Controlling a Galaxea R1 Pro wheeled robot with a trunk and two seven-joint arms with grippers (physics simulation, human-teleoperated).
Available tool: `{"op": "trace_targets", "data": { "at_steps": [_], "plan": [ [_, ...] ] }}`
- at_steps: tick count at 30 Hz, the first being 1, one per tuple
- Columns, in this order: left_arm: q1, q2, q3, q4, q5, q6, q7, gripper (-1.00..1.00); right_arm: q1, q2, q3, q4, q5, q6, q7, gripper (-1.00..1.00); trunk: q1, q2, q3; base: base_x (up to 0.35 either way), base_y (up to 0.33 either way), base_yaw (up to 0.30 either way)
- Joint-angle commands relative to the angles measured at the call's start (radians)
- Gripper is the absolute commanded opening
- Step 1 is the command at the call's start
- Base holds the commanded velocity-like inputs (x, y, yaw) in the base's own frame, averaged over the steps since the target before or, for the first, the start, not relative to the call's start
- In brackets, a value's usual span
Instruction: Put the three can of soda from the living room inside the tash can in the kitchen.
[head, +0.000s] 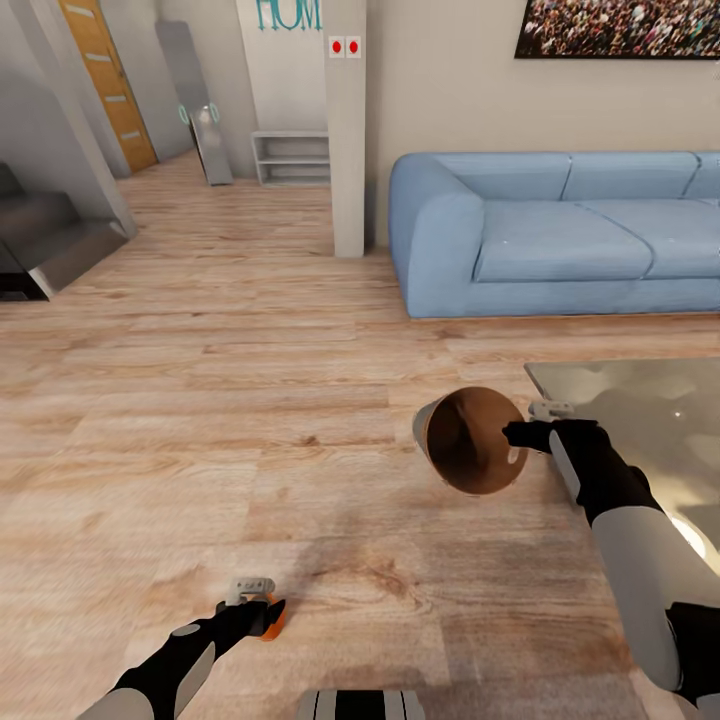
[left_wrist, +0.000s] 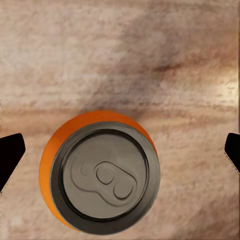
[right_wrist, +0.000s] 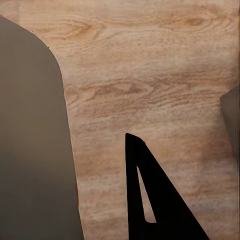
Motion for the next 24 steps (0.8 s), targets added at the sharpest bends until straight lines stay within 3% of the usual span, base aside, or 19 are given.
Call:
{"op": "trace_targets", "data": {
  "at_steps": [1, 19, 24],
  "plan": [
    [0.0, 0.0, 0.0, 0.0, 0.0, 0.0, 0.0, 1.0, -0.002, 0.0, 0.0, -0.001, -0.014, 0.002, 0.0, -1.0, 0.0, 0.0, 0.004, 0.0, 0.0, 0.0],
    [0.0, 0.0, 0.001, -0.001, 0.002, 0.0, -0.001, 1.0, -0.01, 0.002, 0.035, -0.001, -0.015, 0.003, -0.001, -1.0, -0.001, 0.0, 0.008, 0.0, 0.0, 0.0],
    [0.0, 0.0, 0.001, -0.001, 0.003, 0.0, -0.001, 1.0, -0.01, 0.002, 0.038, -0.001, -0.015, 0.003, -0.001, -1.0, -0.003, 0.002, 0.027, 0.0, 0.0, 0.0]
  ]
}}
